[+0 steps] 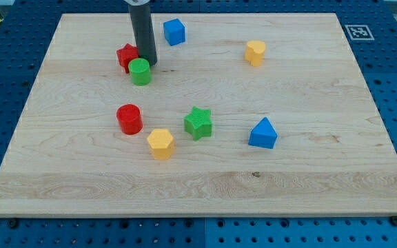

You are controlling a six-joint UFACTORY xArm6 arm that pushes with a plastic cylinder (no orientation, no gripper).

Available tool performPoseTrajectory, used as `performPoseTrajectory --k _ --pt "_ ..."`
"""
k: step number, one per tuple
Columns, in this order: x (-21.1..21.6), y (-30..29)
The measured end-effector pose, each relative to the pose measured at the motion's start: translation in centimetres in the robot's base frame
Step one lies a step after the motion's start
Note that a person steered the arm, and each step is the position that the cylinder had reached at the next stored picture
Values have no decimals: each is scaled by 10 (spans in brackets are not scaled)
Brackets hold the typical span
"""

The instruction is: Push the green star right side of the green circle

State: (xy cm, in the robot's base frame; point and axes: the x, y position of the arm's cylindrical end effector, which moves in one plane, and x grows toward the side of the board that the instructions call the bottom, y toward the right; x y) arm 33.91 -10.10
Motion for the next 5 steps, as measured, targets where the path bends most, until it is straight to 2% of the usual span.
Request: performPoseTrajectory --k 1,2,3,5 --pt "0 28" --pt "6 88" --pt "39 134" --pt "117 156"
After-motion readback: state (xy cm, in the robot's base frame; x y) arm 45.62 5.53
